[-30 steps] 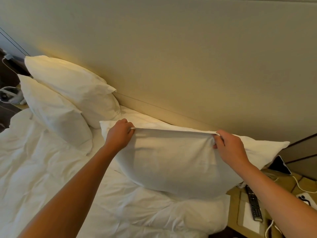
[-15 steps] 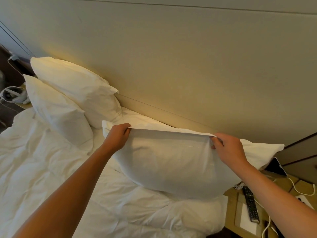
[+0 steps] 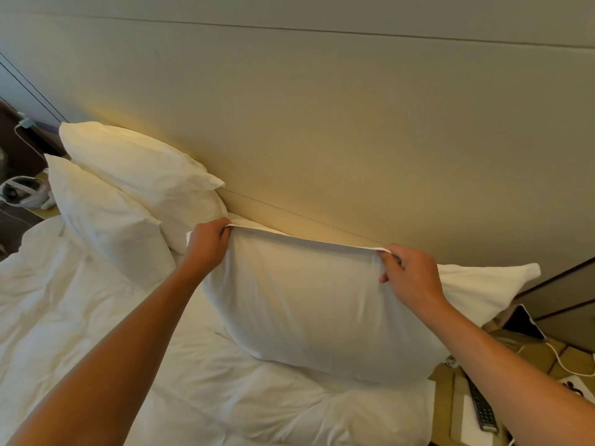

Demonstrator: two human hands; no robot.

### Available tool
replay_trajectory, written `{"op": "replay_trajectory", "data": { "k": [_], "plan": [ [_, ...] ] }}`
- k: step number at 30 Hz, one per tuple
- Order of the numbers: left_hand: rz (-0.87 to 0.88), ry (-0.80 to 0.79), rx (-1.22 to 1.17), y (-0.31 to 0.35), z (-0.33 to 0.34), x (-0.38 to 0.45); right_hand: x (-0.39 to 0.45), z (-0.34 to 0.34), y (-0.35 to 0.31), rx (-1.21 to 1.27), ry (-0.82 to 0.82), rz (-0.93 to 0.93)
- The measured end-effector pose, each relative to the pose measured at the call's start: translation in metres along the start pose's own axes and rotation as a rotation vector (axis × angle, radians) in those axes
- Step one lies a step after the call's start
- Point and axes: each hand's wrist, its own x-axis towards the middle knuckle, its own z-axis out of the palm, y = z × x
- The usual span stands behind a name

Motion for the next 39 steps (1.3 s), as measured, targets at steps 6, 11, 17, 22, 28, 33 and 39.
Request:
{"op": "replay_trajectory", "data": {
  "k": [6, 11, 17, 22, 28, 33, 39],
  "plan": [
    [0.007, 0.072, 0.002, 0.004, -0.018, 0.036, 0.025, 0.0, -0.024, 0.092, 0.032, 0.01],
    [0.022, 0.197, -0.001, 0.003, -0.031, 0.085, 0.051, 0.006, -0.044, 0.089, 0.053, -0.033],
    [-0.128, 0.14, -0.07, 0.014, 0.012, 0.115, 0.095, 0.037, -0.047, 0.012, 0.065, -0.034],
    [-0.272, -0.323, -0.117, 0.029, 0.12, 0.042, 0.081, 0.077, 0.0, -0.491, -0.188, -0.179],
    [-0.243, -0.511, -0.187, 0.041, 0.18, -0.002, 0.062, 0.089, 0.056, -0.687, -0.326, -0.201],
    [-0.241, -0.528, -0.196, 0.05, 0.185, -0.009, 0.064, 0.084, 0.065, -0.717, -0.378, -0.222],
    [-0.246, -0.575, -0.252, 0.077, 0.18, -0.037, 0.054, 0.067, 0.067, -0.685, -0.45, -0.231]
  ]
}}
